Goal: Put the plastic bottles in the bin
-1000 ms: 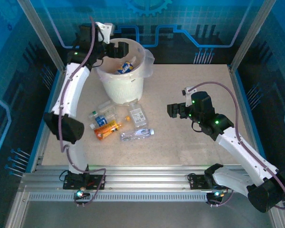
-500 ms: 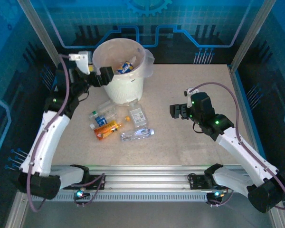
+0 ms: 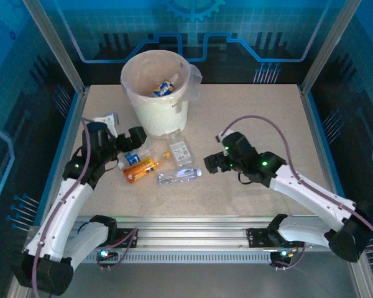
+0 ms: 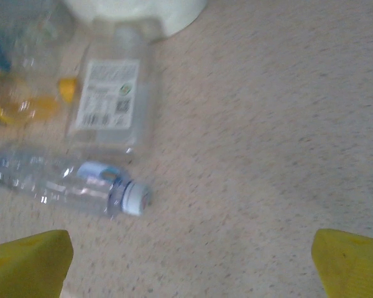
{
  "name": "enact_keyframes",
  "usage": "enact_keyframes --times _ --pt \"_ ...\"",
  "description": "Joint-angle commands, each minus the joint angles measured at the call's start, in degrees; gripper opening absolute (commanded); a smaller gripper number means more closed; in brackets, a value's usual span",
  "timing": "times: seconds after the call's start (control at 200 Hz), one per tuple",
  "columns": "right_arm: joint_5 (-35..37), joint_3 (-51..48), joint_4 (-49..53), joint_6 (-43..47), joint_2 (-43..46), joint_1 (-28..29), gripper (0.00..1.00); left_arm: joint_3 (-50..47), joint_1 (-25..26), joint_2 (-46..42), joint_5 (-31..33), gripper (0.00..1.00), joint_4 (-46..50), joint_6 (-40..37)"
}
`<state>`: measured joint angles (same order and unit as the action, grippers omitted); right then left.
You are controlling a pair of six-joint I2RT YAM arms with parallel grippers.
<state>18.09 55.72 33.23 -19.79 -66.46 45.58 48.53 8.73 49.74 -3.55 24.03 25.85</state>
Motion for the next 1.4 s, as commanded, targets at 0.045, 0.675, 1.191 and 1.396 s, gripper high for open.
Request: enact_keyframes --times 0.045,0.675,1.191,1.396 --pt "4.5 5.97 7.63 3.35 -9.21 7.52 1.0 -5.84 0.15 -3.8 1.12 0.99 1.98 4.77" --pt "-4.1 16.81 2.95 21.06 -31.62 15.0 0.95 -11.57 0.15 -4.85 2.36 0.99 7.05 5.65" --pt "-14.02 22.02 -0.01 27.79 -39.54 9.0 0.89 -12.15 0.06 -4.18 3.11 0.99 6.55 5.25" --pt "-14.31 21.95 -0.16 27.79 -42.01 8.56 0.89 -12.19 0.06 -4.06 3.37 0.99 6.16 4.77"
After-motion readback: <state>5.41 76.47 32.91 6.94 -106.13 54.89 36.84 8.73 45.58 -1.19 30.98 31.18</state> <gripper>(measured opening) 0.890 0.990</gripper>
